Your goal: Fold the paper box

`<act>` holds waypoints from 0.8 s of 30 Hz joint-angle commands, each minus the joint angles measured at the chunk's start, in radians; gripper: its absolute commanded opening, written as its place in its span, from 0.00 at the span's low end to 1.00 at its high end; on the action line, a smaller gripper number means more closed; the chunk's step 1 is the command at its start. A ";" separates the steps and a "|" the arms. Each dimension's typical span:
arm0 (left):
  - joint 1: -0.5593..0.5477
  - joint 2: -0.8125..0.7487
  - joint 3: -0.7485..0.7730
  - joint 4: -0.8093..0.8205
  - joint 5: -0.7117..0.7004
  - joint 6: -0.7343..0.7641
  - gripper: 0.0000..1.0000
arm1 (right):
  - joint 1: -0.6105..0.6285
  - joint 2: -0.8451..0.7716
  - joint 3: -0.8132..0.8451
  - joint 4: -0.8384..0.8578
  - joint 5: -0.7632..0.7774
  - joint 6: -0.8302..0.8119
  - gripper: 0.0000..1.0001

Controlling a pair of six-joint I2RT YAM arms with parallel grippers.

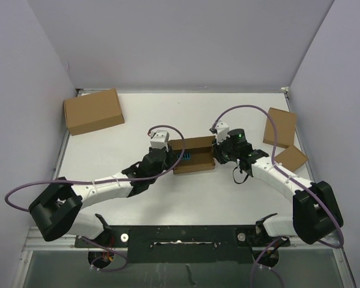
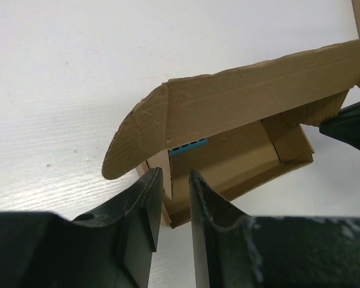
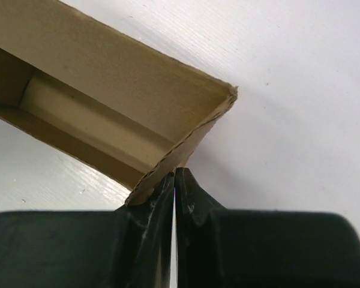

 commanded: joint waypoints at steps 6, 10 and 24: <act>-0.005 -0.176 -0.052 -0.047 0.062 0.007 0.33 | 0.009 0.015 0.003 0.032 0.050 -0.018 0.00; -0.004 -0.275 -0.061 -0.117 0.092 0.015 0.40 | 0.010 0.017 -0.002 0.034 0.075 -0.021 0.00; 0.121 -0.323 0.187 -0.284 0.178 0.125 0.66 | 0.029 0.041 -0.018 0.052 0.154 -0.036 0.00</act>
